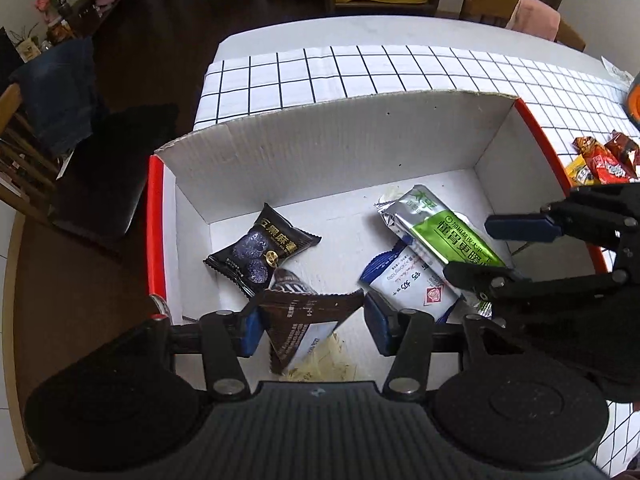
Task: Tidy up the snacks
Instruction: 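Lower both snacks into the box and open both tools, then withdraw both tools from the box back to the snack pile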
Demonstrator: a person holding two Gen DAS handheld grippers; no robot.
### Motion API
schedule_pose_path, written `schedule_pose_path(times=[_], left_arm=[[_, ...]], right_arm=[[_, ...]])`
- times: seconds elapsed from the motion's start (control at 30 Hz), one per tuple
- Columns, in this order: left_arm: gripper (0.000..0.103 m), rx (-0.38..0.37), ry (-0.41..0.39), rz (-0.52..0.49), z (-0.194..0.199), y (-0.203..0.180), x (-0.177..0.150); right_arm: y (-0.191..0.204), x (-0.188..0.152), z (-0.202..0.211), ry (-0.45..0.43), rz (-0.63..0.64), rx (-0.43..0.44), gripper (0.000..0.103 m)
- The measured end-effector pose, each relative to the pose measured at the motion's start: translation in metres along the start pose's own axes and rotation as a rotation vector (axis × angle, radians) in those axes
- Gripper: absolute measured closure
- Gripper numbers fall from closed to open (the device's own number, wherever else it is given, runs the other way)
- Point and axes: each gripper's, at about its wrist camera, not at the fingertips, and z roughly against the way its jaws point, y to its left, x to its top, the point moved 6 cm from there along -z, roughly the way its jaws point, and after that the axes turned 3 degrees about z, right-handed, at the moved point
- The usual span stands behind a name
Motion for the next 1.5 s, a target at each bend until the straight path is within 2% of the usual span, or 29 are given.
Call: schedule_pose_path(times=[0.07, 0.27, 0.63, 0.73, 0.93, 1.07, 1.1, 1.23, 1.33, 1.5], left_arm=[[0.043, -0.006, -0.015, 0.006, 0.003, 0.001, 0.000], [0.039, -0.017, -0.074, 0.003, 0.022, -0.003, -0.003], [0.036, -0.042, -0.215, -0.018, 0.074, -0.022, -0.008], [0.031, -0.053, -0.250, -0.027, 0.086, -0.032, -0.008], [0.026, -0.075, -0.299, -0.053, 0.102, -0.060, -0.005], [0.022, -0.111, -0.323, -0.084, 0.108, -0.089, -0.003], [0.021, -0.117, -0.327, -0.093, 0.109, -0.097, -0.003], [0.019, -0.142, -0.330, -0.114, 0.107, -0.129, -0.001], [0.019, -0.162, -0.323, -0.116, 0.103, -0.154, -0.001], [0.019, -0.206, -0.310, -0.119, 0.093, -0.197, -0.003]], right_arm=[[0.001, -0.001, 0.004, -0.006, -0.008, 0.008, 0.061], [0.004, -0.002, 0.024, -0.041, -0.025, 0.031, 0.059], [0.005, -0.009, 0.078, -0.136, -0.064, 0.065, 0.054], [0.000, -0.012, 0.094, -0.169, -0.078, 0.063, 0.051], [-0.019, -0.024, 0.124, -0.226, -0.117, 0.049, 0.041], [-0.041, -0.040, 0.138, -0.244, -0.155, 0.037, 0.023], [-0.047, -0.045, 0.142, -0.249, -0.160, 0.027, 0.023], [-0.076, -0.069, 0.153, -0.245, -0.193, 0.004, 0.020], [-0.100, -0.088, 0.160, -0.248, -0.212, -0.030, 0.008], [-0.138, -0.118, 0.170, -0.240, -0.218, -0.091, 0.000]])
